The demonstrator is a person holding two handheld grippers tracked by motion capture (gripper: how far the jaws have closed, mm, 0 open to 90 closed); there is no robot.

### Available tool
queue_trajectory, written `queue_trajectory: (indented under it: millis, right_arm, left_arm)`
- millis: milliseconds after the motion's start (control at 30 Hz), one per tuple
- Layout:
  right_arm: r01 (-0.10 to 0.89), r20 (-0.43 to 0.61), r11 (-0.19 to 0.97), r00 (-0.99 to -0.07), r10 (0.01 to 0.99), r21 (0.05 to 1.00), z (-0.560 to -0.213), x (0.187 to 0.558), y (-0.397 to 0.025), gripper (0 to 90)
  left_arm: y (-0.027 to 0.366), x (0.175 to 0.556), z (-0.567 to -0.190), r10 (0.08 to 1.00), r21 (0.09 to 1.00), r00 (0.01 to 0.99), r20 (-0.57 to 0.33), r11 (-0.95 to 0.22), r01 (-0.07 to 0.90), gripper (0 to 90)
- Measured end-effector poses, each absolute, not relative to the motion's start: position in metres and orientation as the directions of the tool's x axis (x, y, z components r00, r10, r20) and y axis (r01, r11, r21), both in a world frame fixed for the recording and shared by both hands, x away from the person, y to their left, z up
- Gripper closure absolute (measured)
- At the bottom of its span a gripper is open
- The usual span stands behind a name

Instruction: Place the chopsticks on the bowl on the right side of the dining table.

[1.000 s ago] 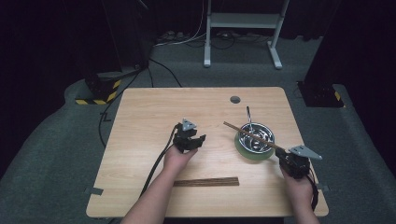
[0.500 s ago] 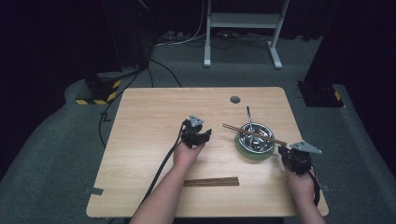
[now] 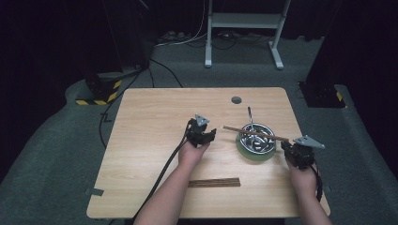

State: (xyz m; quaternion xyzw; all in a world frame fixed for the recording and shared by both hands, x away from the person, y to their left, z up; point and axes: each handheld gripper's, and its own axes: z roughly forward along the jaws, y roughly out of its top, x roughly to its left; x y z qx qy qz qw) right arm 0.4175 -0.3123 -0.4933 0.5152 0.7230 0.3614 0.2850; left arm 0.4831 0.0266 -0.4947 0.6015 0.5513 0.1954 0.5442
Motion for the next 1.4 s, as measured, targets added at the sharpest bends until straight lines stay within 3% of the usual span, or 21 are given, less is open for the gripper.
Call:
queue_trajectory:
  millis: [533, 1100, 1300, 1400]
  right_arm:
    - [0.558, -0.091, 0.249, -0.294, 0.951, 0.792, -0.497, 0.436, -0.322, 81.7]
    - [0.520, -0.118, 0.269, -0.306, 0.945, 0.811, -0.481, 0.443, -0.320, 81.0]
    - [0.521, -0.128, 0.269, -0.290, 0.948, 0.810, -0.487, 0.434, -0.319, 69.0]
    - [0.520, -0.131, 0.258, -0.268, 0.954, 0.814, -0.488, 0.438, -0.320, 67.8]
  left_arm:
    - [0.015, 0.488, -0.497, 0.889, 0.886, 0.300, -0.346, 0.205, 0.415, 54.5]
    - [0.009, 0.490, -0.503, 0.891, 0.877, 0.293, -0.346, 0.197, 0.438, 53.9]
    - [0.009, 0.490, -0.505, 0.893, 0.874, 0.285, -0.349, 0.201, 0.442, 53.7]
    - [0.008, 0.490, -0.506, 0.893, 0.875, 0.287, -0.347, 0.197, 0.443, 53.5]
